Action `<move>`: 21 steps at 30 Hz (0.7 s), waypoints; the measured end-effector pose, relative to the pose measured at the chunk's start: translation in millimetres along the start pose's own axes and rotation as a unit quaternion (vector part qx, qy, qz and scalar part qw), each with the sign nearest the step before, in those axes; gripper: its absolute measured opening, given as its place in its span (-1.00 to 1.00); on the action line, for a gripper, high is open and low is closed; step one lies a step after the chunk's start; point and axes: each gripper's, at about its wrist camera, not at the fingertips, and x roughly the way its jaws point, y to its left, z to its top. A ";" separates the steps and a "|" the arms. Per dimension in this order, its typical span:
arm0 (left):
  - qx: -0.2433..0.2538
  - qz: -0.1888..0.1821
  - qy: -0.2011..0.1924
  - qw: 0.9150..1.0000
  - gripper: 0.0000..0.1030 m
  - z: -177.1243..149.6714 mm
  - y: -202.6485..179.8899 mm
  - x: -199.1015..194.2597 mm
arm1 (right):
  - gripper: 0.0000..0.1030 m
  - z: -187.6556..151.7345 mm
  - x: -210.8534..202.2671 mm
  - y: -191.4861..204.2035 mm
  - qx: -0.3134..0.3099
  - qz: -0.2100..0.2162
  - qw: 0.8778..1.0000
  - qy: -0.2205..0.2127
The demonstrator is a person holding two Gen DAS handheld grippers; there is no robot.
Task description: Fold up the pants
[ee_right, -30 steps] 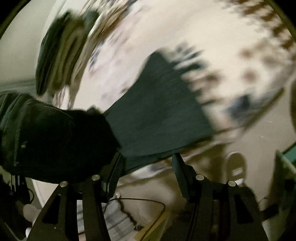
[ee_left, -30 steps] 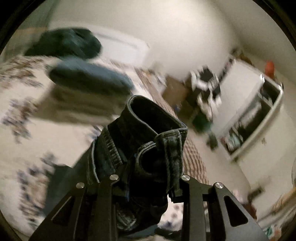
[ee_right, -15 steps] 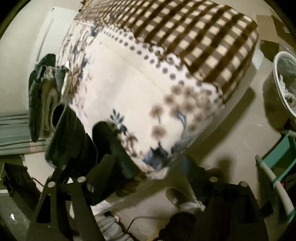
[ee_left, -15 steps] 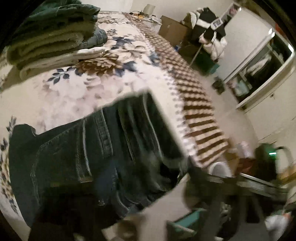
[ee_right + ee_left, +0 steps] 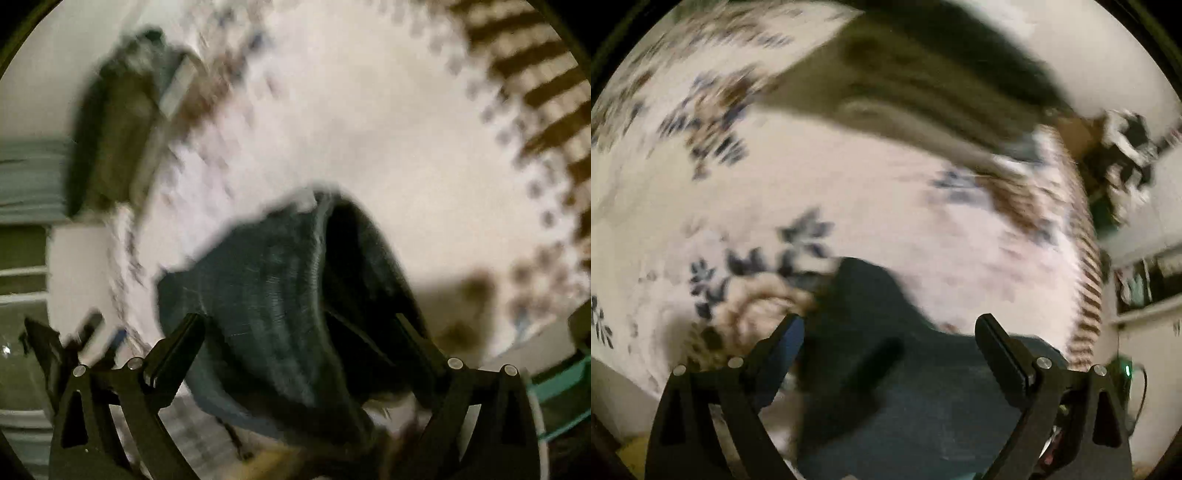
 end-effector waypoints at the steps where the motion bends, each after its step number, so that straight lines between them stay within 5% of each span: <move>1: -0.016 -0.004 0.011 1.000 0.84 4.4 11.6 10.2 | 0.89 1.2 9.6 -4.4 0.019 0.010 1.000 0.017; 3: -0.035 -0.009 0.026 0.999 0.84 8.6 23.8 24.5 | -0.20 -1.8 8.1 -5.9 0.032 0.033 0.999 0.007; 4: -0.039 -0.012 0.032 0.999 0.84 9.6 26.5 29.8 | -0.75 -3.6 3.0 -1.1 0.019 0.011 1.000 -0.001; 5: -0.044 -0.016 0.040 0.998 0.84 10.5 28.0 36.8 | -0.78 -8.2 -8.2 3.2 0.004 -0.026 0.999 -0.023; 10: -0.052 -0.053 0.077 0.994 0.73 12.3 19.6 75.0 | -0.82 -16.2 -25.5 -11.5 0.037 -0.033 0.998 -0.044; 12: -0.043 -0.060 0.085 0.994 -0.19 15.8 16.4 88.3 | -0.82 -16.2 -20.5 -14.2 0.047 -0.038 0.997 -0.044; 13: -0.038 -0.059 0.092 0.993 -0.36 17.7 15.6 91.9 | -0.82 -14.9 -19.1 -13.6 0.048 -0.041 0.997 -0.046; 21: -0.031 -0.054 0.099 0.993 -0.36 28.6 17.3 104.9 | -0.82 0.2 -1.1 -36.9 0.075 -0.045 0.995 -0.043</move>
